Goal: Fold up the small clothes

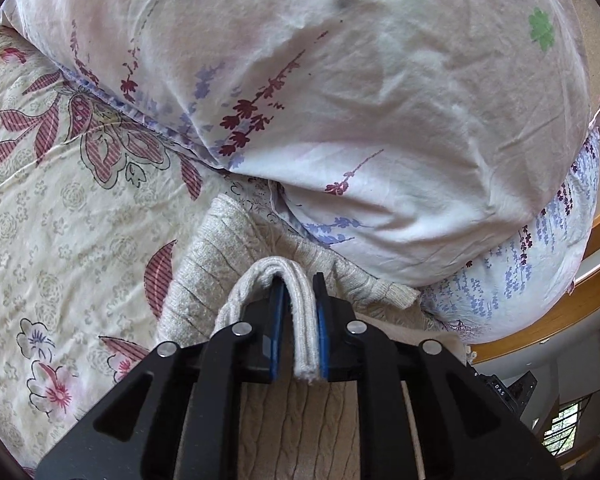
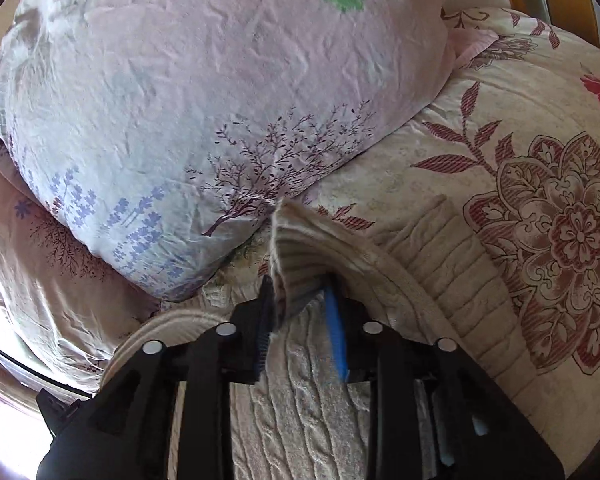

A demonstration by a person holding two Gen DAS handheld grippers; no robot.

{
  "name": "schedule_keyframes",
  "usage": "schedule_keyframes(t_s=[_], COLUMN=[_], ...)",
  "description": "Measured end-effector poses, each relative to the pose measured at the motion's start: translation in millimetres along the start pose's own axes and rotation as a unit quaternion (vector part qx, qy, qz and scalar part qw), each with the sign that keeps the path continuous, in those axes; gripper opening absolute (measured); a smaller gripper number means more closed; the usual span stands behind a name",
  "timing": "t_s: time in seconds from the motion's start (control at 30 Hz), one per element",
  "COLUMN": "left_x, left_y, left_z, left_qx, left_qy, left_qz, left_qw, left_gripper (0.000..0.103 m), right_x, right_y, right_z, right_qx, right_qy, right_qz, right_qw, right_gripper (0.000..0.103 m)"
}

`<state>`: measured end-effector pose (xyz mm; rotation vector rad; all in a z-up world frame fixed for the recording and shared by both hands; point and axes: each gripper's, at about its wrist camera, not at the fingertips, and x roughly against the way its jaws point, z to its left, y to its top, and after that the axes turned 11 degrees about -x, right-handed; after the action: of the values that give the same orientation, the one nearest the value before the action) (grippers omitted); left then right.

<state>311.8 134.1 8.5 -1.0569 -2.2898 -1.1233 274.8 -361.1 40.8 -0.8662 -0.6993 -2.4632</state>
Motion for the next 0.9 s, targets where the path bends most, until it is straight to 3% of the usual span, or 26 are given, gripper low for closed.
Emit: schedule_keyframes(t_s=[0.03, 0.13, 0.23, 0.4, 0.5, 0.57, 0.7, 0.77, 0.83, 0.9], left_x=[4.0, 26.2, 48.3, 55.9, 39.7, 30.2, 29.4, 35.7, 50.0, 64.7], left_y=[-0.1, -1.1, -5.4, -22.9, -29.3, -30.6, -32.7, -32.8, -31.7, -29.6], left_z=[-2.2, -10.6, -21.1, -30.4, -27.1, -18.0, -15.0, -15.6, -11.6, -8.5], left_qx=[-0.004, -0.033, -0.091, -0.155, -0.154, -0.139, -0.145, -0.141, -0.137, -0.138], left_qy=[-0.010, -0.020, -0.038, -0.042, -0.006, 0.016, 0.025, 0.019, 0.016, 0.036], left_qz=[-0.004, -0.023, -0.025, 0.011, 0.038, 0.051, 0.049, 0.040, 0.021, -0.006], left_qw=[0.9999, 0.9990, 0.9948, 0.9870, 0.9874, 0.9888, 0.9879, 0.9891, 0.9902, 0.9897], left_gripper=[0.035, 0.052, 0.052, 0.052, 0.052, 0.051, 0.049, 0.050, 0.058, 0.066], right_x=[4.0, 29.4, 52.3, 50.0, 38.3, 30.8, 28.7, 31.8, 36.2, 38.3], right_y=[-1.3, -8.0, -10.5, -11.1, -17.7, -20.0, -31.5, -37.0, -44.6, -55.0], right_z=[2.9, 11.3, 12.8, -0.2, -11.3, -14.4, 5.4, 13.7, 24.0, 38.2], right_qx=[0.008, 0.042, 0.075, 0.062, 0.050, 0.052, 0.095, 0.104, 0.121, 0.148], right_qy=[0.006, -0.004, 0.008, 0.035, -0.014, -0.023, -0.068, -0.070, -0.064, -0.066], right_qz=[0.001, -0.040, -0.055, 0.010, 0.020, 0.024, 0.022, 0.023, 0.019, 0.013], right_qw=[1.000, 0.998, 0.996, 0.997, 0.998, 0.998, 0.993, 0.992, 0.990, 0.987], right_gripper=[0.059, 0.079, 0.080, 0.080, 0.082, 0.082, 0.086, 0.091, 0.092, 0.098])
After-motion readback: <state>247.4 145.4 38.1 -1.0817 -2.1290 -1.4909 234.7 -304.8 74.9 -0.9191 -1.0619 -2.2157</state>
